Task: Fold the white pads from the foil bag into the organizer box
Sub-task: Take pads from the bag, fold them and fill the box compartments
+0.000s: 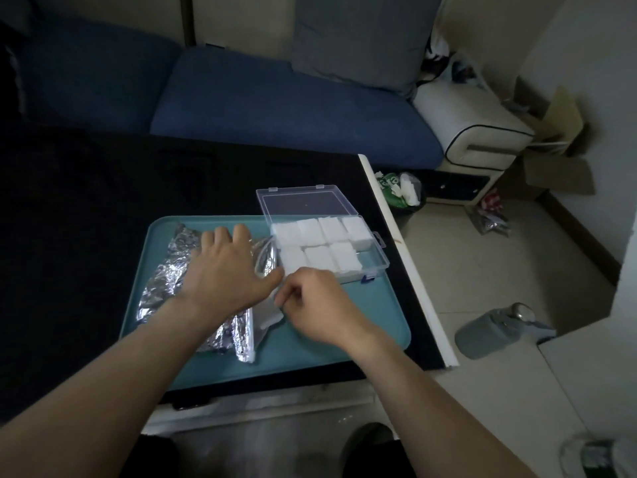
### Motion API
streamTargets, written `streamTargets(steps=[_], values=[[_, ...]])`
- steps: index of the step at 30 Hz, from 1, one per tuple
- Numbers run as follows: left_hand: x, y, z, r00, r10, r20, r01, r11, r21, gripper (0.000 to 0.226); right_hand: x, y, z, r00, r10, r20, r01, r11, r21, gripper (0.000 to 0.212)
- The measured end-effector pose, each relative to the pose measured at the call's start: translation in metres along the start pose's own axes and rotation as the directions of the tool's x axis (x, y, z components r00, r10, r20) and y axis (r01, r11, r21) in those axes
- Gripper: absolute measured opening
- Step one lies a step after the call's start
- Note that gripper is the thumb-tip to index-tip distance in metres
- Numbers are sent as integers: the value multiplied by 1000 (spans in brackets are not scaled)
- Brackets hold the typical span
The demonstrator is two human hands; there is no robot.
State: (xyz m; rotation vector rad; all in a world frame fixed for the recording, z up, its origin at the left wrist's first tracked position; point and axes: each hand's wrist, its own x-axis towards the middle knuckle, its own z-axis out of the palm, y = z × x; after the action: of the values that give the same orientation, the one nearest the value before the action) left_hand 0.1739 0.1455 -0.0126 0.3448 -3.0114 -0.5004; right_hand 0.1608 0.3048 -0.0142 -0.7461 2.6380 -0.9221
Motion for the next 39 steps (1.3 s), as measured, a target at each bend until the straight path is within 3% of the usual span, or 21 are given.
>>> streamTargets(steps=[3, 6, 8, 15, 21, 23, 28, 33, 36, 39], values=[[6, -15, 9, 976, -115, 183, 86, 984, 156, 72, 5, -1, 22, 997, -10, 73, 14, 998, -57, 19], [15, -26, 10, 961, -171, 219, 127, 971, 201, 54, 12, -2, 34, 996, 7, 93, 2, 995, -96, 19], [22, -36, 11, 955, -183, 232, 155, 978, 136, 43, 16, -2, 37, 996, 15, 82, -6, 993, -115, 19], [37, -59, 5, 966, -105, 236, 121, 991, -55, 13, 27, -12, 50, 992, 83, 94, -79, 996, -43, 66], [34, -56, 0, 962, -49, 270, 103, 976, -190, 22, 35, -17, 57, 991, 83, 104, -81, 996, -24, 97], [34, -54, -1, 957, -44, 288, 110, 970, -216, 28, 39, -17, 60, 992, 64, 106, -59, 997, -56, 89], [32, -52, -5, 949, -50, 312, 124, 967, -220, 32, 42, -20, 60, 975, -109, 193, 151, 963, -222, 39], [34, -51, -3, 948, -47, 316, 106, 980, -170, 31, 37, -12, 68, 924, -365, 118, 379, 828, -413, 17], [34, -51, -2, 955, -59, 291, 101, 986, -132, 32, 36, -7, 65, 895, -447, 1, 417, 833, -363, 12], [34, -49, -4, 956, -59, 288, 92, 991, -102, 33, 33, -4, 52, 923, -354, -154, 324, 927, -187, 7]])
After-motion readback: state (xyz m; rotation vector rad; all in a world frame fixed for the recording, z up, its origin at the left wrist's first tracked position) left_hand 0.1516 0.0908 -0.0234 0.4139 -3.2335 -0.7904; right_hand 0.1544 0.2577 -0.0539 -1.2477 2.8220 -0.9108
